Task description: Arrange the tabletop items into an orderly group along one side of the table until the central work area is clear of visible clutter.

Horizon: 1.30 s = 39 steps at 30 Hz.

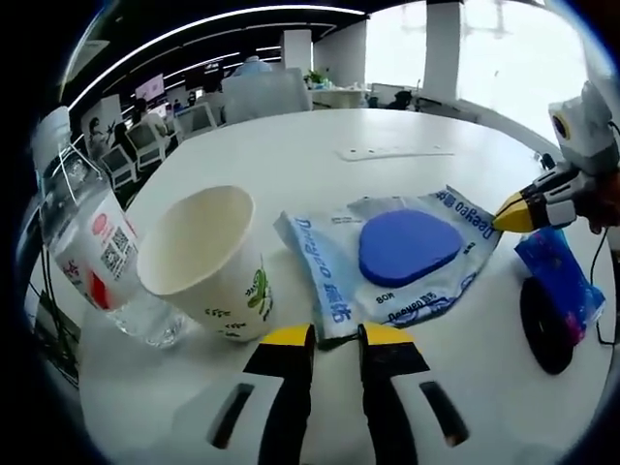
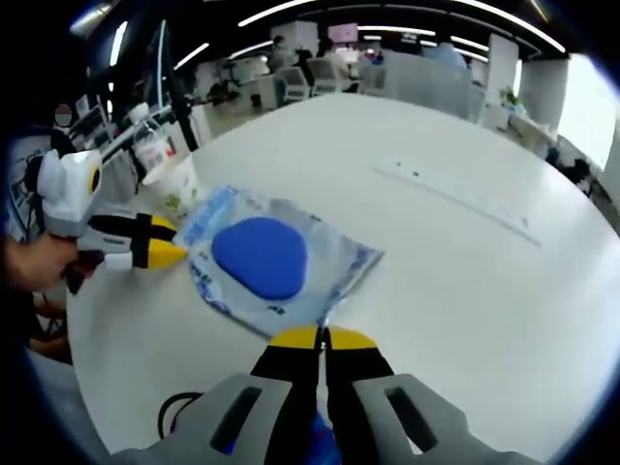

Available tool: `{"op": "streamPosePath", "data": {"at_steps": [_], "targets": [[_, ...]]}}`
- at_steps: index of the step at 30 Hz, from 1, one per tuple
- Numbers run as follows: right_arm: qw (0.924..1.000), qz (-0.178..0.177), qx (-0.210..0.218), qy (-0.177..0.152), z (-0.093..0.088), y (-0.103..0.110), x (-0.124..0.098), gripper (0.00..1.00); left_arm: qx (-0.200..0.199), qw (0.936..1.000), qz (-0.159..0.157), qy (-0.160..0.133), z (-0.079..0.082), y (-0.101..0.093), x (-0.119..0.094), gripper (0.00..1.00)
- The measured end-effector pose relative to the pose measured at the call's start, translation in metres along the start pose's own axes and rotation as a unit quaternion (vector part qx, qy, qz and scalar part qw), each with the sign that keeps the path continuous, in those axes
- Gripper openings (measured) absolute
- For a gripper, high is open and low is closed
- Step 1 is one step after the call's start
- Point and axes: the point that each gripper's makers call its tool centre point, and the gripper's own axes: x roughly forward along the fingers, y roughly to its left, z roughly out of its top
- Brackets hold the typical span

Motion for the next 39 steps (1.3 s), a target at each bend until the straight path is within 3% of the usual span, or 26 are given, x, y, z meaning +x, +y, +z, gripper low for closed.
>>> {"op": "streamPosePath", "data": {"at_steps": [29,31,36,39], "targets": [[0.9996,0.008,-0.029,0.004,-0.005,0.002,0.001,0.02,-0.001,0.9999,0.013,0.0,0.0,0.005,-0.005,0.19],[0.9995,0.008,-0.029,0.002,-0.004,0.002,-0.001,0.04,-0.007,0.9998,0.018,-0.002,0.0,0.007,-0.007,0.22],[0.9993,-0.01,-0.035,-0.012,0.0,-0.009,-0.005,0.21,-0.012,0.9997,0.019,-0.001,-0.004,0.007,-0.011,0.23],[0.9991,-0.014,-0.029,-0.026,0.005,-0.011,-0.009,0.24,-0.012,0.9997,0.021,-0.002,-0.004,0.005,-0.015,0.23]]}}
